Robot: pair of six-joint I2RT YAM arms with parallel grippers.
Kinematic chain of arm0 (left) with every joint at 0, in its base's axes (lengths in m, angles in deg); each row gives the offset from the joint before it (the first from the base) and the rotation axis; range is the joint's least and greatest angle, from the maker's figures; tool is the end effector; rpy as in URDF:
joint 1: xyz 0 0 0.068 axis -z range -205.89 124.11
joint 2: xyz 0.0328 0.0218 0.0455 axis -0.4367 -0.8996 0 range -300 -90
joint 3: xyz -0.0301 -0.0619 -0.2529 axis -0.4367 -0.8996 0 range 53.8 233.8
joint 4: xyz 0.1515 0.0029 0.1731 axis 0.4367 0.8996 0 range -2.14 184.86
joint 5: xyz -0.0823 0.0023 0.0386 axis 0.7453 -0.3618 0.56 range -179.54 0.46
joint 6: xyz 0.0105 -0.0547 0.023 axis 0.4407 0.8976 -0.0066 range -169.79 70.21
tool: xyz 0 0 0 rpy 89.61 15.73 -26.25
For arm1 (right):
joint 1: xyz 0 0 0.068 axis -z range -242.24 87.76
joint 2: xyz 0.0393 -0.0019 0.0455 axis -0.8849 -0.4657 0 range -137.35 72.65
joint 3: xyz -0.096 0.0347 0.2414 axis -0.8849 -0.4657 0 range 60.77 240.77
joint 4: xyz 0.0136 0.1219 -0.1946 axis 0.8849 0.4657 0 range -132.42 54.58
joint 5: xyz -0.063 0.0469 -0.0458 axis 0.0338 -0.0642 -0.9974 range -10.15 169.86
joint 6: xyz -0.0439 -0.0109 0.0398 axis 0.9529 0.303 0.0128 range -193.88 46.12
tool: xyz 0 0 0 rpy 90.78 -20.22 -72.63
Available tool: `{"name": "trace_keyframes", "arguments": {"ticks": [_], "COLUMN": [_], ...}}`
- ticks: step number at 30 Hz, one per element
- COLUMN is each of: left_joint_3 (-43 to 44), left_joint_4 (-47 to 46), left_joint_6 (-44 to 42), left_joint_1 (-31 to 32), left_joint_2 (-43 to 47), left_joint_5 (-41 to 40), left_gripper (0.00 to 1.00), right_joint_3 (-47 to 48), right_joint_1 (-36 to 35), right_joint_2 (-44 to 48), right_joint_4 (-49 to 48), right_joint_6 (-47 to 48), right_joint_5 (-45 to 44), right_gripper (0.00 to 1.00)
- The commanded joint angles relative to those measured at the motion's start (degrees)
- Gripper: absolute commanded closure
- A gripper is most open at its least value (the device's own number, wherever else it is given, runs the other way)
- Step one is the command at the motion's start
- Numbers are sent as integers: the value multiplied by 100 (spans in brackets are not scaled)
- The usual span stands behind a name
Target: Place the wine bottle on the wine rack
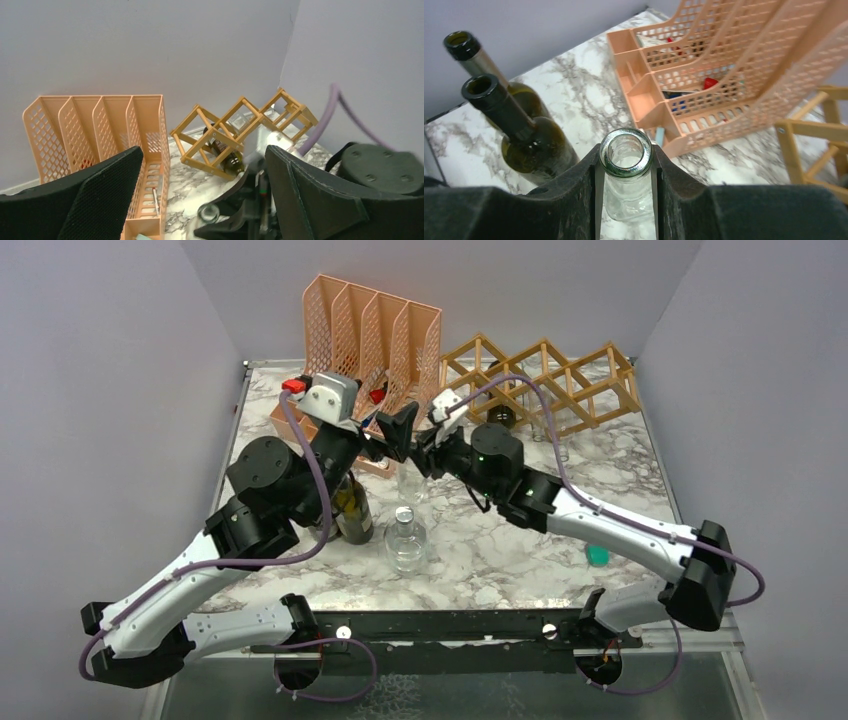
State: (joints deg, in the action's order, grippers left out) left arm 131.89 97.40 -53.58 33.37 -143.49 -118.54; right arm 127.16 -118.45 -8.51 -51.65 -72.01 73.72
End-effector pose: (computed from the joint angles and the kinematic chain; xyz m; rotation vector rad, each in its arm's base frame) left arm 0.0931 -0.1142 0.4886 0.3029 1.3238 -0.4867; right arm 0.1810 0.2620 0.3562 -0.7543 1.5296 0.6249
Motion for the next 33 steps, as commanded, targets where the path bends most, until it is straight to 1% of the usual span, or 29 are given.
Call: {"name": "trace_keyframes", "arguments": {"ticks": [1, 4, 7, 10, 12, 14, 18, 20, 24, 33], "left_joint_3": [-420, -704, -1017, -1433, -1737, -1985, -2270, -2351, -2457, -2555], "left_joint_4": [-313, -330, -326, -526, -719, -865, -1142, -1336, -1692, -2295], "left_joint_6": [52, 41, 70, 28, 28, 5, 56, 178, 350, 367], "left_joint_1": [2, 7, 6, 15, 5, 6, 13, 12, 14, 13], "left_joint_2": [33, 22, -16, -82, -155, -275, -664, -870, -1201, -1711], "left_joint_5": [-27, -107, -8, 344, 730, 1280, 2299, 2549, 2865, 3058], "left_gripper": [1, 1, 1, 1, 1, 1, 1, 1, 1, 1], "right_joint_3": [-154, -236, -306, -345, -348, -340, -319, -263, -112, 145], "right_joint_1": [-37, -35, -33, -31, -36, -34, -32, -34, -37, -32], "right_joint_2": [706, 1169, 1547, 1869, 2054, 2203, 2463, 2570, 2758, 3144], "right_joint_4": [193, 731, 1362, 1961, 2322, 2635, 2989, 3104, 3278, 3329], "right_joint_6": [-450, -954, -1407, -1824, -2082, -2331, -2579, -2639, -2713, -2812], "right_joint_5": [-1419, -2044, -2580, -2916, -3089, -3227, -3362, -3401, -3356, -3079], "right_gripper": [94, 95, 96, 96, 97, 97, 97, 98, 98, 98]}}
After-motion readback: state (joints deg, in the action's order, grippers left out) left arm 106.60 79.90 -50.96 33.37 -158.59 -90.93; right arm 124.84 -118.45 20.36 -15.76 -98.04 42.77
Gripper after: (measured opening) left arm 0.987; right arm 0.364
